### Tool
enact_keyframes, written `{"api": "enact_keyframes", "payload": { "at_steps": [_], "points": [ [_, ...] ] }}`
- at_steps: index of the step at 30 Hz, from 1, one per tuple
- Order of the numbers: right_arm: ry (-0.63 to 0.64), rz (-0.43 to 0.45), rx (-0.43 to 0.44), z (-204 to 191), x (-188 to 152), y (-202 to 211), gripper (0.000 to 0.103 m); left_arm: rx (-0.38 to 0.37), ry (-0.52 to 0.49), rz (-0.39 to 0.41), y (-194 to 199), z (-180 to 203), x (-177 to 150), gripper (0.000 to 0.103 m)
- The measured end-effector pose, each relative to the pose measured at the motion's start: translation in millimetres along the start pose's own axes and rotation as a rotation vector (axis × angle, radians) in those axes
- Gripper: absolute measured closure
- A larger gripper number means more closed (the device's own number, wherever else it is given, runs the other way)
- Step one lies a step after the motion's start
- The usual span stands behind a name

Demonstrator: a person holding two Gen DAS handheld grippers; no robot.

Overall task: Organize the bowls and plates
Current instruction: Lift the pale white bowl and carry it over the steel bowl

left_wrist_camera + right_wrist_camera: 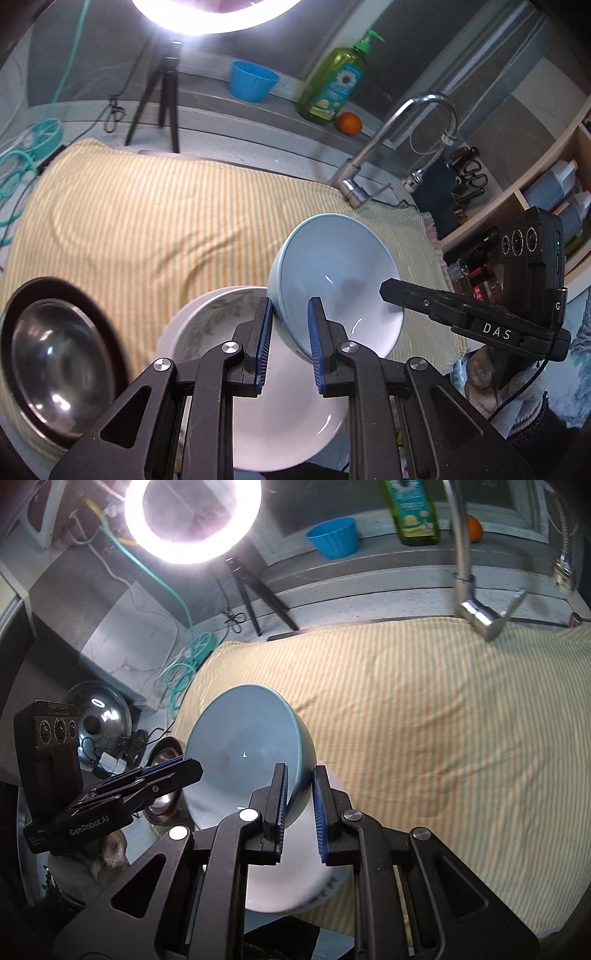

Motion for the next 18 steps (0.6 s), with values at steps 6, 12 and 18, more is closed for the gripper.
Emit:
{"api": "enact_keyframes", "payload": {
  "at_steps": [6, 12, 18],
  "points": [
    [0.055, -0.017, 0.036, -39, 3, -16, 0.089, 0.027, 0.044, 0.033, 29, -30, -5, 0.086],
    [0.106, -0.033, 0.067, -79, 5, -32, 0.089, 0.067, 0.091, 0.062, 56, -56, -11, 0.086],
    [0.146, -0.056, 0.093, -114, 5, -50, 0.089, 0.096, 0.138, 0.087, 78, -81, -18, 0.086]
  ]
}}
Point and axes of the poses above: each gripper's, at about its wrist camera, not at the fingertips, and y roughly against the way its jaws point, z to its right, x to its top, the point moved 2 cm from there along -y, roughly the way its jaws point, and after that the axes turned 3 degrees about -x, right-handed, at the moved point
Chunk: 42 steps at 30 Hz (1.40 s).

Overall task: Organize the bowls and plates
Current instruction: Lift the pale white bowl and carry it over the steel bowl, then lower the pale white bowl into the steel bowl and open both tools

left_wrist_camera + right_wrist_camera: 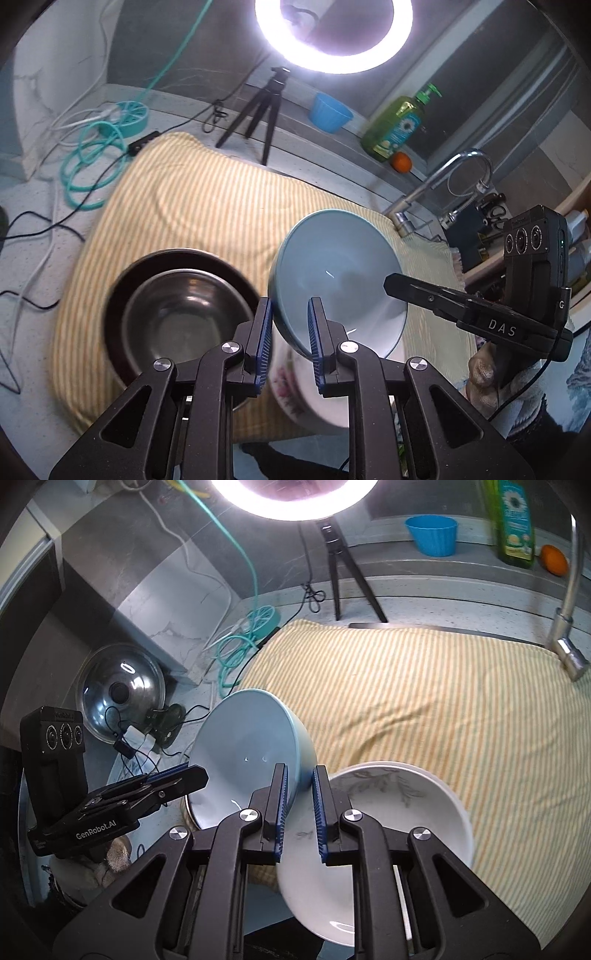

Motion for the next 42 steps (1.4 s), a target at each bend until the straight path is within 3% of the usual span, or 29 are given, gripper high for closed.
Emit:
{"api": "enact_keyframes", "payload": {
  "at_steps": [10, 20, 42],
  "points": [
    [0.047, -0.061, 0.036, -44, 1, -37, 0.089, 0.052, 0.065, 0.017, 26, -42, -7, 0.086],
    [0.062, -0.129, 0.031, -60, -8, -71, 0.089, 0.067, 0.12, -0.015, 26, -70, -19, 0.087],
    [0.11, -0.181, -0.026, -67, -19, -101, 0.089, 0.094, 0.139, -0.046, 18, -84, -26, 0.087]
  ]
}}
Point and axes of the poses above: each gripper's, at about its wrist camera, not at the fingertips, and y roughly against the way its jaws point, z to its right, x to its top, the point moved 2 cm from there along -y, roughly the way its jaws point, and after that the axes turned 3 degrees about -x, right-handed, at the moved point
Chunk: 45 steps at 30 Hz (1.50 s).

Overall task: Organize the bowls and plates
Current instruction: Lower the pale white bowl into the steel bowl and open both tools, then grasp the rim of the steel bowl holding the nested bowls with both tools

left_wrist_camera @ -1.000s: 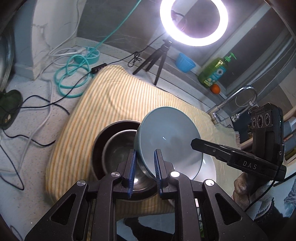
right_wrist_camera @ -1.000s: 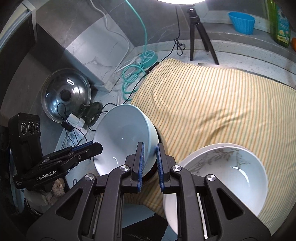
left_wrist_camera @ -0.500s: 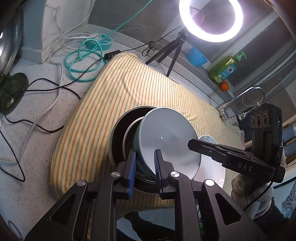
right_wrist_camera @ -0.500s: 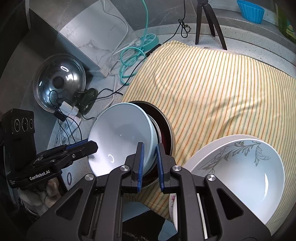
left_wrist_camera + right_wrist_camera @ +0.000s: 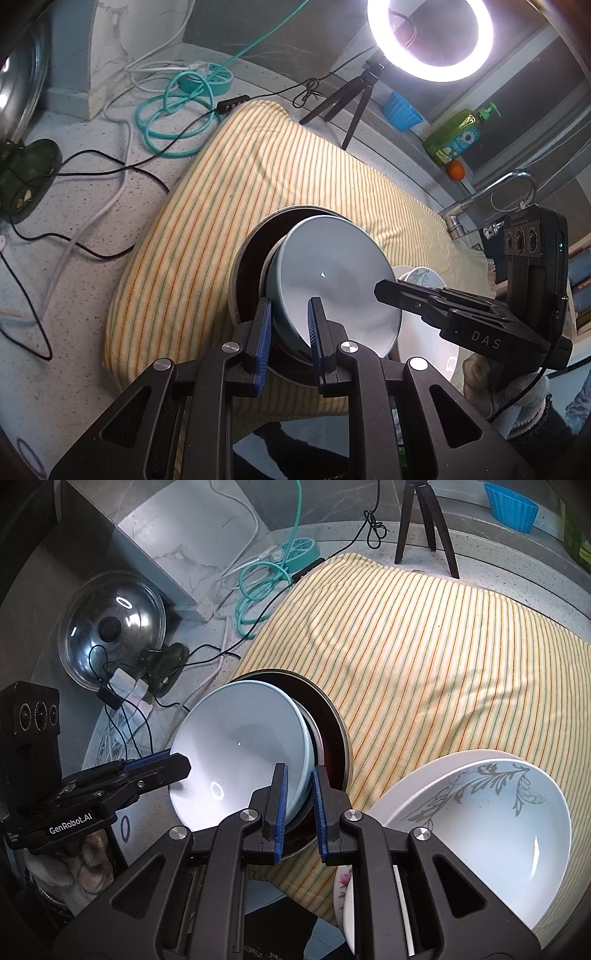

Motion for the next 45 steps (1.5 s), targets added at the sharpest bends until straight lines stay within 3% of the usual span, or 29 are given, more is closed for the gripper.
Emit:
{"api": "enact_keyframes", "payload": {
  "at_steps": [9, 11, 12, 14, 16, 23, 33, 36, 38, 41, 45],
  "points": [
    [0.017, 0.013, -0.013, -3, 1, 0, 0.087, 0.005, -0.005, 0.004, -1, 0, 0, 0.084],
    [0.024, 0.019, -0.006, -3, 1, 3, 0.076, -0.001, -0.004, 0.015, 2, 1, 1, 0.081],
    [0.025, 0.028, 0.005, -4, 1, 6, 0.07, 0.001, -0.004, 0.018, 4, 1, 1, 0.074],
    [0.026, 0.058, 0.019, -4, 1, 15, 0.043, 0.009, -0.012, 0.04, 10, 2, 3, 0.062],
    [0.028, 0.1, 0.027, -5, 2, 26, 0.038, 0.02, -0.01, 0.063, 17, 0, 6, 0.06],
    [-0.027, 0.134, 0.045, 11, 1, 45, 0.038, 0.026, 0.044, 0.094, 24, -20, 10, 0.06],
    [-0.17, 0.098, 0.046, 51, -13, 36, 0.039, 0.03, 0.084, 0.069, 12, -35, 1, 0.06],
    [-0.186, 0.081, 0.05, 55, -17, 30, 0.047, 0.022, 0.093, 0.059, 9, -36, 0, 0.06],
    [-0.191, 0.069, 0.061, 55, -18, 26, 0.057, 0.014, 0.098, 0.055, 7, -36, 0, 0.062],
    [-0.203, 0.058, 0.077, 56, -20, 20, 0.059, 0.006, 0.102, 0.048, 5, -38, 1, 0.064],
    [-0.204, 0.042, 0.089, 53, -19, 13, 0.066, -0.003, 0.105, 0.039, 2, -38, 0, 0.074]
  ]
}}
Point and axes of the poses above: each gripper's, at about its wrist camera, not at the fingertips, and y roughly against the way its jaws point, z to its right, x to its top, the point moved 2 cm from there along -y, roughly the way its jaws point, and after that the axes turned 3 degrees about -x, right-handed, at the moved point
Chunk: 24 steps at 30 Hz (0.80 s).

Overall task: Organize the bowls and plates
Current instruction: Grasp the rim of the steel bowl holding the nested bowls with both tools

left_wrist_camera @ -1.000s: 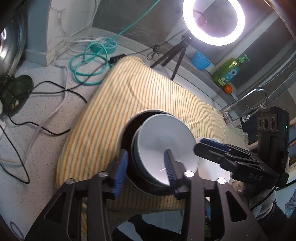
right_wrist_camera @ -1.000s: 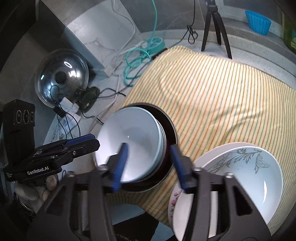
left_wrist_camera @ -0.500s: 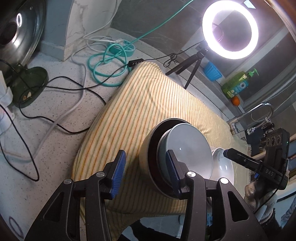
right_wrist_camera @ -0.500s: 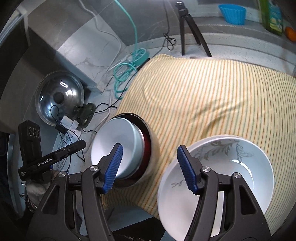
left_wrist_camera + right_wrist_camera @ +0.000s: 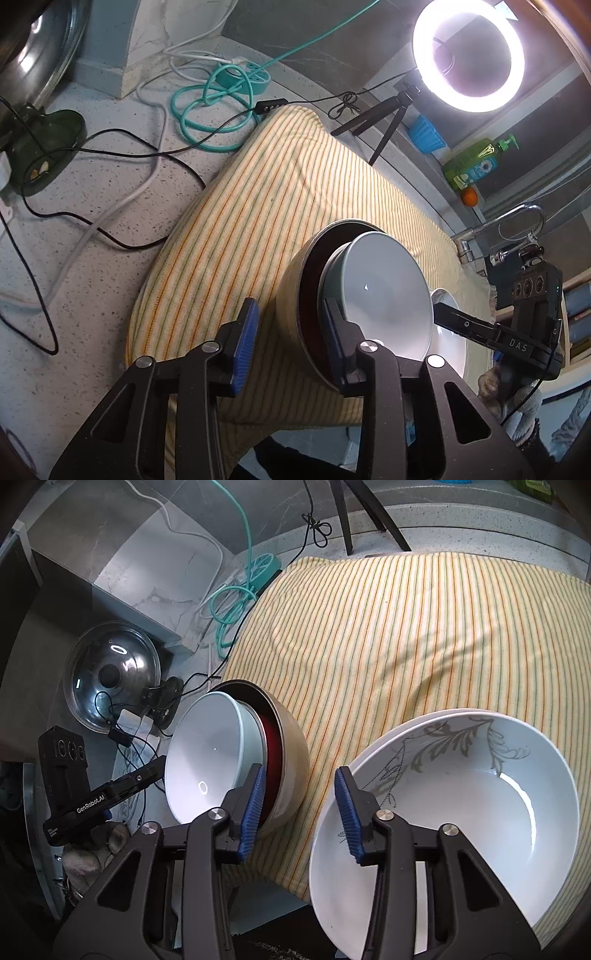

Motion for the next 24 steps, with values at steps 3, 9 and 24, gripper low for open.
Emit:
{"api": "enact_keyframes", "payload": {
  "at_steps": [3, 9, 24],
  "points": [
    [-0.003, -0.013, 0.005, -1, -1, -6, 0.07, -0.01, 0.003, -0.012, -4, -1, -1, 0.08],
    [-0.013, -0.036, 0.017, -1, -1, -16, 0.076, -0.021, 0.009, -0.02, -11, -2, 0, 0.082],
    [0.005, -0.058, 0.026, -7, 2, -26, 0.088, 0.019, -0.032, -0.045, -16, -1, 2, 0.087]
  ]
}}
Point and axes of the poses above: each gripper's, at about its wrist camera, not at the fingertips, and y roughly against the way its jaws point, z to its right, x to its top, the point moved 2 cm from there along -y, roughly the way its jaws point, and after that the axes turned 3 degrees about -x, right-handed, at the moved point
